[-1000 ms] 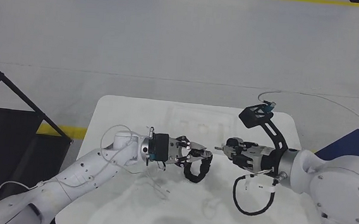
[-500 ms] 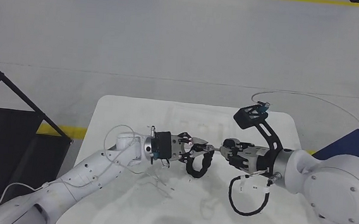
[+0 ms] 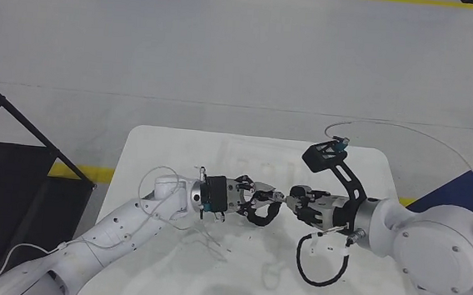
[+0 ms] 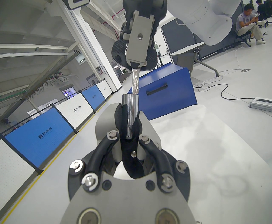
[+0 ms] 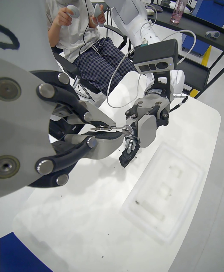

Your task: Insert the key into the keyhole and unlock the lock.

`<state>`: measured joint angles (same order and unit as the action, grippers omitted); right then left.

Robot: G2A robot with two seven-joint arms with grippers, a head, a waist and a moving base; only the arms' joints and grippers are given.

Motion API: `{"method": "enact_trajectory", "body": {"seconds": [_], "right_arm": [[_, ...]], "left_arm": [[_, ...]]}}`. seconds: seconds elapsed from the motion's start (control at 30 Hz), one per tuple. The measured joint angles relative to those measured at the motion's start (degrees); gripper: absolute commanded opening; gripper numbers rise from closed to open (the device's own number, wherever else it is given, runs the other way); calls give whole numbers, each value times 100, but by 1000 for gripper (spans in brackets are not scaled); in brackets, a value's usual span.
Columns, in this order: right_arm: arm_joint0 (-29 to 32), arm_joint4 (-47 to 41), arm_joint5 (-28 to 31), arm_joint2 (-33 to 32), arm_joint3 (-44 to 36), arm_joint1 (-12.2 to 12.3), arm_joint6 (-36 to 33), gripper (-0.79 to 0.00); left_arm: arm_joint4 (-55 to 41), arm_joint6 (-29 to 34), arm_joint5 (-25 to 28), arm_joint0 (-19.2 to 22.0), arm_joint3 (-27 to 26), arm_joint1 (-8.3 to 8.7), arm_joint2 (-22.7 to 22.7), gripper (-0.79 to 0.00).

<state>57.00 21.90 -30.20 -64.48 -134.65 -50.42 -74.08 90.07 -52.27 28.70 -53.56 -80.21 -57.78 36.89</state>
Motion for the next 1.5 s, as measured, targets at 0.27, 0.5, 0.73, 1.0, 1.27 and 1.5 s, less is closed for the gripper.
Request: {"method": "enact_trajectory", "body": {"seconds": [0.27,0.5,0.73,1.0,1.27,1.5], "right_arm": [[-59,-32,-92,106,0,113,91,-785],[-99,-143,-148,159,0,210,147,-785],[-150,-295,-162,258,34,317,161,-785],[-280,-435,-254,399,49,426,255,-785],[-413,-528,-356,500,12,523,356,-785],[-497,-575,-428,593,27,594,428,-785]], "left_arm": [[98,-36,100,-55,7,-39,77,-785],[244,8,39,-87,14,-62,177,-785],[593,-102,-87,-122,-29,-48,306,-785],[830,1,-95,-192,-142,-40,419,-785],[800,105,49,-277,-207,-50,506,-785],[813,141,121,-296,-220,-81,526,-785]]}}
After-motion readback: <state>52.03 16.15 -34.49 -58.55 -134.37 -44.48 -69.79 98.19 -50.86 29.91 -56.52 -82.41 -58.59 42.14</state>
